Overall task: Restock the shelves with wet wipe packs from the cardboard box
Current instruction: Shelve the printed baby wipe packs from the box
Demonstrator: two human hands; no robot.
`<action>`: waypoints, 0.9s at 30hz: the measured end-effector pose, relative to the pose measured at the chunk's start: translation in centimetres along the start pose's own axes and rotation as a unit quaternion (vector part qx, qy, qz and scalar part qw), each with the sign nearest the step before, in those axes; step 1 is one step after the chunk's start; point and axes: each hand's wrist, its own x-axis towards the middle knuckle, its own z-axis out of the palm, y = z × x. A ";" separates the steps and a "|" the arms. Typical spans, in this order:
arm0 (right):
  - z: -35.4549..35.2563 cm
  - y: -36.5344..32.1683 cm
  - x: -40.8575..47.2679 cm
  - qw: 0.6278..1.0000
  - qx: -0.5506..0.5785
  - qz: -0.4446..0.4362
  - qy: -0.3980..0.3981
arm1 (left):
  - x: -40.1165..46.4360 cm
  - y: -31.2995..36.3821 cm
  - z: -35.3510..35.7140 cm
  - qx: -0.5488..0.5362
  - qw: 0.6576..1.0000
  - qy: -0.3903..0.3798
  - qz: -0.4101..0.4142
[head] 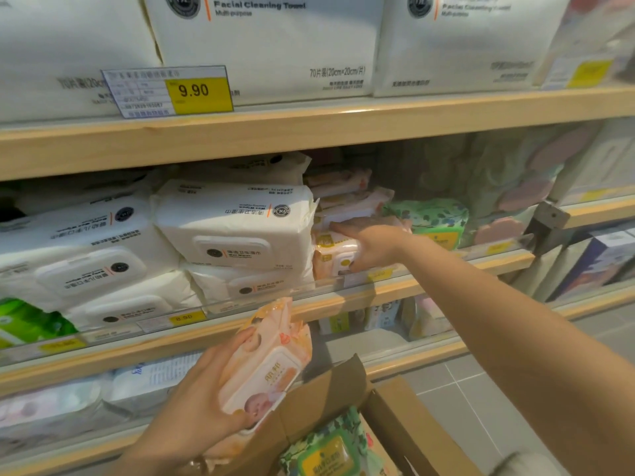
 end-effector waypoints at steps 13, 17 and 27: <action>4.7 0.9 -16.1 0.936 0.340 -0.090 -0.004 | 3.7 10.9 2.7 0.067 0.988 -0.075 0.121; 5.1 2.7 -17.6 0.884 0.458 -0.062 0.078 | 6.6 15.9 3.6 0.056 0.981 -0.088 0.163; 2.9 8.9 -18.9 0.846 0.494 -0.048 0.195 | 13.7 22.4 6.0 0.106 0.961 -0.072 0.245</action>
